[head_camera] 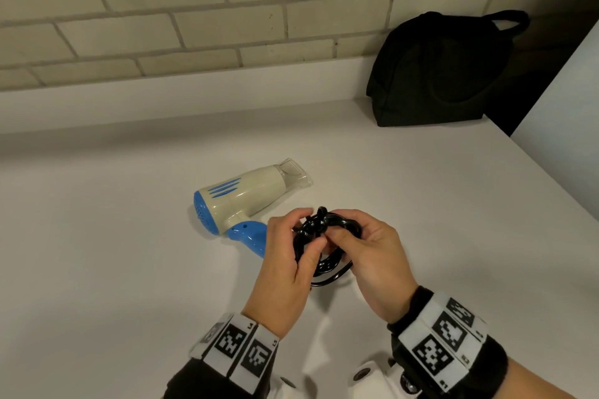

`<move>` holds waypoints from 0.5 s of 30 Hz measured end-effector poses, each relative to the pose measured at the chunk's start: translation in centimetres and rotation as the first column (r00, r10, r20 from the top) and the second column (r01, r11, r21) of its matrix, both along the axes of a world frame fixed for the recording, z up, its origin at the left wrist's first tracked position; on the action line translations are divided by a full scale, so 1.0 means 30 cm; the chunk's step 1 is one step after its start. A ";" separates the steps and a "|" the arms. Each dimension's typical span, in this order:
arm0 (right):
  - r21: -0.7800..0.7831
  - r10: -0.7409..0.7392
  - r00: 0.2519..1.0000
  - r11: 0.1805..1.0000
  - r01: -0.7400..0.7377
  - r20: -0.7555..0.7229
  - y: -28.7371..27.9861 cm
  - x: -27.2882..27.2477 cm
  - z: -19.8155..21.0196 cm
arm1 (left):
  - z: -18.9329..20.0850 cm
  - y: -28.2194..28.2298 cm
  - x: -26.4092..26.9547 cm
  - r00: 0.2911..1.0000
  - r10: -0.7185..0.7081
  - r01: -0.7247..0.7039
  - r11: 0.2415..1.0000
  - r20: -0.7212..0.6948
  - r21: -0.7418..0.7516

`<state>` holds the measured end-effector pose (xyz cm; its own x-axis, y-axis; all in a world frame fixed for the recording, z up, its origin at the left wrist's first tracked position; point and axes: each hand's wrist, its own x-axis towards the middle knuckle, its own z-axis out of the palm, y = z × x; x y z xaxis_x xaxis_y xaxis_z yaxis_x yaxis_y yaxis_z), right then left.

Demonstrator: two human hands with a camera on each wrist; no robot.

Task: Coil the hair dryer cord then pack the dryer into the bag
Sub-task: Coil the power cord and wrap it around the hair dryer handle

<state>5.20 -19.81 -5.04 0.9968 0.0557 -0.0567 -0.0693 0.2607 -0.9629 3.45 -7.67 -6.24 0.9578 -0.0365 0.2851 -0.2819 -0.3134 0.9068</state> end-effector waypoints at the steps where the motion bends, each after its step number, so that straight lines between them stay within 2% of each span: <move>1: -0.001 -0.007 1.000 1.000 0.007 -0.006 0.000 0.002 -0.002 | 0.003 0.002 0.002 0.999 0.018 -0.017 0.999 -0.030 0.033; 5: 0.006 -0.016 0.998 1.000 0.017 -0.054 -0.006 0.003 -0.021 | 0.022 0.012 0.002 0.978 0.004 0.022 0.992 -0.208 0.122; 7: 0.001 -0.008 0.998 1.000 0.008 -0.059 -0.005 0.001 -0.028 | 0.031 0.021 0.007 0.959 0.040 -0.005 0.992 -0.282 0.125; 10: -0.026 -0.001 1.000 1.000 0.001 -0.014 0.003 0.002 -0.016 | 0.043 0.035 0.019 0.932 0.084 -0.081 0.996 -0.352 0.022; 15: -0.230 0.068 0.984 0.973 -0.029 0.164 0.023 0.020 0.010 | 0.037 0.041 0.028 0.919 0.139 -0.224 0.954 -0.370 -0.197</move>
